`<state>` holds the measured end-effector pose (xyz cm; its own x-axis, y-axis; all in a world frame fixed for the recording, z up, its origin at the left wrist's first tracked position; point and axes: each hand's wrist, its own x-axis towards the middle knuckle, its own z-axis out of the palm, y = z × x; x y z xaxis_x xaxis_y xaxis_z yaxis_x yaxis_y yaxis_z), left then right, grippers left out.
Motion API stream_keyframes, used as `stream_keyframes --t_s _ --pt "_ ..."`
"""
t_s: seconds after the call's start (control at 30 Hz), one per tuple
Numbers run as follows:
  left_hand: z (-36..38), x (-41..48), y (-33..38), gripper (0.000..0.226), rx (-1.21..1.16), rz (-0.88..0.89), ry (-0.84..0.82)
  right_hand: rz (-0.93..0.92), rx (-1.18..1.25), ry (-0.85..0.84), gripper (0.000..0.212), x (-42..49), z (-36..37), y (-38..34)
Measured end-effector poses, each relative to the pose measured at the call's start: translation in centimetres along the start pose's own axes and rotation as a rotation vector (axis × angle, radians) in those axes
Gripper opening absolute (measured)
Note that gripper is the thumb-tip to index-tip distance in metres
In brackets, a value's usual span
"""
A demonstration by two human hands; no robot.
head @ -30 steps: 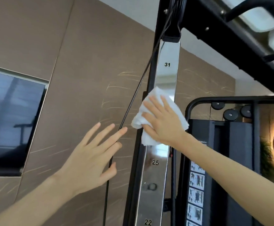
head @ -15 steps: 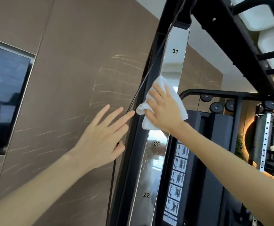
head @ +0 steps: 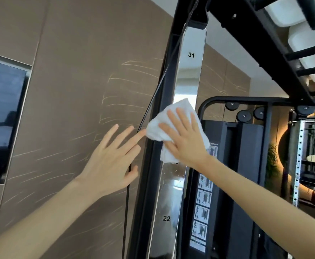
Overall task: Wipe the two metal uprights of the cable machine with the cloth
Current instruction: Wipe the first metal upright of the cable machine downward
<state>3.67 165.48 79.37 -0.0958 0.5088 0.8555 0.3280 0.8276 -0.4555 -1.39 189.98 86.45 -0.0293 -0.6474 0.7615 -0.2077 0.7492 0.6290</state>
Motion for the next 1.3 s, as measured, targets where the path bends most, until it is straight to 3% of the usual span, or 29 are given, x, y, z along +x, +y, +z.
stream_keyframes --t_s 0.17,0.43,0.53,0.7,0.83,0.97,1.13,1.3 --pt "0.0 -0.3 0.2 0.022 0.025 -0.028 -0.028 -0.204 0.055 -0.136 0.044 -4.5 0.0 -0.9" --pt "0.0 -0.3 0.5 0.053 0.103 -0.082 -0.104 0.075 0.169 0.1 0.04 1.4 -0.2 3.5" --pt "-0.1 -0.1 1.0 0.059 0.118 -0.11 -0.132 -0.003 0.233 0.063 0.04 -2.2 0.7 0.9" --pt "-0.2 -0.1 1.2 0.053 0.191 -0.108 -0.166 -0.154 0.336 0.012 0.039 -3.2 0.4 3.0" --pt "-0.5 -0.2 1.8 0.049 0.221 -0.139 -0.15 0.017 0.441 0.185 0.037 1.6 0.2 6.3" --pt "-0.4 0.3 2.8 0.045 0.302 -0.161 -0.165 0.147 0.605 0.316 0.037 1.8 1.4 4.4" --pt "-0.3 0.6 3.7 0.039 0.428 -0.174 -0.164 -0.024 0.726 0.33 0.034 -4.2 3.5 1.0" --pt "-0.7 0.8 4.4 0.036 0.56 -0.148 -0.132 -0.035 0.742 0.342 0.038 -0.2 3.1 4.7"
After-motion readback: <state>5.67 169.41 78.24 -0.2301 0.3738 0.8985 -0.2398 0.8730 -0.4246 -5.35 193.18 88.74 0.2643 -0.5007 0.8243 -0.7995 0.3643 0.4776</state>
